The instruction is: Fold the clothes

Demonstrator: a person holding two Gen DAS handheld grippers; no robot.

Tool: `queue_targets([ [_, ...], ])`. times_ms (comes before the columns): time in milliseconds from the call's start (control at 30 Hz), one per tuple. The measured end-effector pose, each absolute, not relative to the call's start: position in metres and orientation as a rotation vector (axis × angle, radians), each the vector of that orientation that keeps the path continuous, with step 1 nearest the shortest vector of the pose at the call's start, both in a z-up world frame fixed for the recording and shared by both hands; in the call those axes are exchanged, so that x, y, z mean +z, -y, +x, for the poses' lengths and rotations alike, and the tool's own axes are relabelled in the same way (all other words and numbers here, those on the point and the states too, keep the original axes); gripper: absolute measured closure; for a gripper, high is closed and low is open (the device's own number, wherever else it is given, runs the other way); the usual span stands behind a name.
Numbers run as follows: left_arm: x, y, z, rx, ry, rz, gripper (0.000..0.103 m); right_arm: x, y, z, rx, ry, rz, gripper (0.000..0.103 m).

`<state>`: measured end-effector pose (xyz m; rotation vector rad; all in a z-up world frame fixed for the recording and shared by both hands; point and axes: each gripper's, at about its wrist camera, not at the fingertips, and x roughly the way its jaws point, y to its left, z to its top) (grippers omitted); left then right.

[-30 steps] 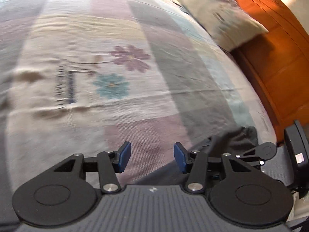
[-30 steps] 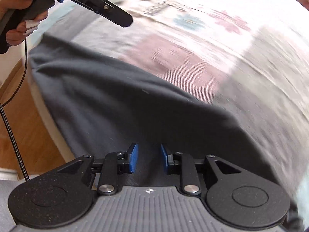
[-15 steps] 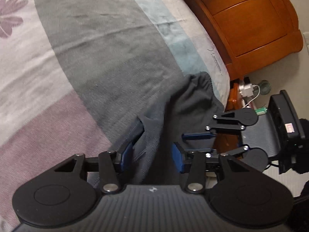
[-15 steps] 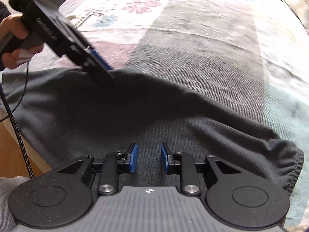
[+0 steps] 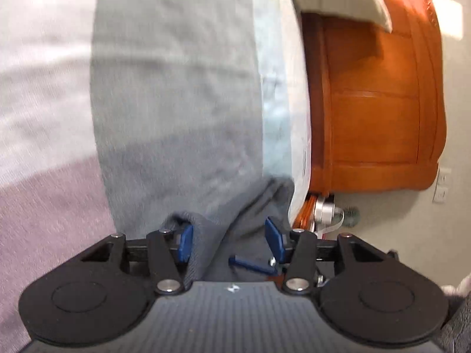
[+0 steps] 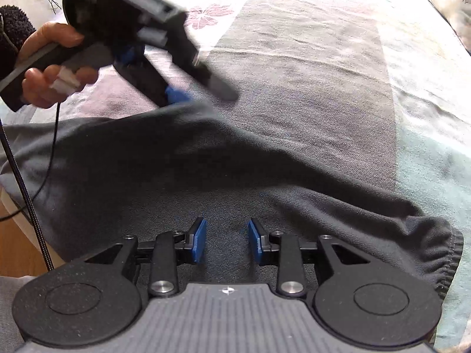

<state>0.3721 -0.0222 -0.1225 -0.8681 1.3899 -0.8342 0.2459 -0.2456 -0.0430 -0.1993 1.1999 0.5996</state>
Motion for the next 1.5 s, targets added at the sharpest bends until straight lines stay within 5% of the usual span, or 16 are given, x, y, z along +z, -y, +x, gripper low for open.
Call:
queue_targets([
  [367,-0.081,-0.032,0.356,-0.681,-1.217,-0.778,0.052,-0.044,0.249,0.243,0.592,-1.205,-0.186,0.062],
  [467,-0.065,-0.03,0.35,-0.706,-1.238,-0.557,0.055,-0.043,0.249,0.241,0.597,-1.203,-0.193,0.062],
  [567,-0.051,-0.028,0.331,-0.697,-1.243,-0.294,0.07,-0.043,0.25,0.242,0.599,-1.204,-0.202,0.062],
  [867,-0.056,-0.017,0.294,-0.773,-1.269,0.014,0.071,-0.044,0.245,0.243,0.622,-1.208,-0.242,0.06],
  [967,-0.06,-0.006,0.289,-0.778,-1.259,0.092,0.1,-0.042,0.243,0.242,0.63,-1.207,-0.255,0.06],
  [1500,-0.026,-0.07,0.248,-0.392,-1.272,-0.163,0.102,-0.034,0.245,0.237,0.652,-1.194,-0.255,0.06],
])
